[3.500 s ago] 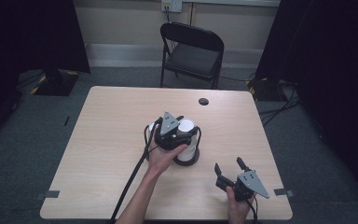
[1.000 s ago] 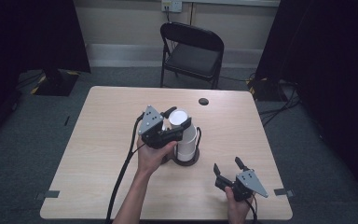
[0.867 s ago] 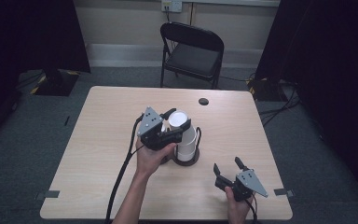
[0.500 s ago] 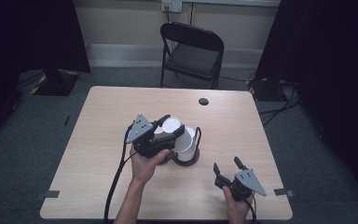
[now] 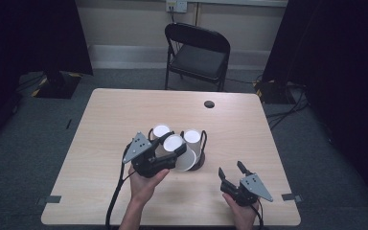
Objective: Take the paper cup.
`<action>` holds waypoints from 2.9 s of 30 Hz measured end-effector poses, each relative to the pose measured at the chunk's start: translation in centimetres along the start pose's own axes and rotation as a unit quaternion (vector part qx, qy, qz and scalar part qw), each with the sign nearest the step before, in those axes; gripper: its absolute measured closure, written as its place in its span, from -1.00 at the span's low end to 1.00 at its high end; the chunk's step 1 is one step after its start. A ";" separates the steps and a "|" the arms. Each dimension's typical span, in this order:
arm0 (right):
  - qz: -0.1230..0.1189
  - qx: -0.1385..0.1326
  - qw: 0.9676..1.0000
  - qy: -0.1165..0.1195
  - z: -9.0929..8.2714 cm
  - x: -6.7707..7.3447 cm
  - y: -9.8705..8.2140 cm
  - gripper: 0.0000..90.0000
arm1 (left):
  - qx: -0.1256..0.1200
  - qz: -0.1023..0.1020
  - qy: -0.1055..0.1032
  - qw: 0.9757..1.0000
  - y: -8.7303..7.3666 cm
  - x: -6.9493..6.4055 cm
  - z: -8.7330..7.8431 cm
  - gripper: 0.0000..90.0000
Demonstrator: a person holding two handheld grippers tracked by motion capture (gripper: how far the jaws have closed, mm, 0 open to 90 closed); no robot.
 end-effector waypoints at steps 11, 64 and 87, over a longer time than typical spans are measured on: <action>-0.016 -0.048 0.990 0.133 -0.7 4.8 2.3 -0.18 | -0.002 -0.045 -0.024 0.999 -0.9 -0.1 -0.8 -0.22; -0.061 -0.167 0.957 0.228 0.4 8.9 5.1 0.76 | 0.019 -0.214 -0.132 0.968 -4.3 -0.9 -0.8 -0.23; -0.050 -0.105 0.961 0.252 0.5 9.0 4.4 0.89 | 0.014 -0.155 -0.078 0.985 -4.2 0.3 -1.5 -0.28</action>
Point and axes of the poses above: each handheld gripper's, and its own axes: z roughly forward along the jaws, y roughly out of its top, x roughly to its left, the point moved 5 cm from there along z, roughly forward along the jaws, and after that the axes turned 4 degrees about -x, right-handed, at the moved point
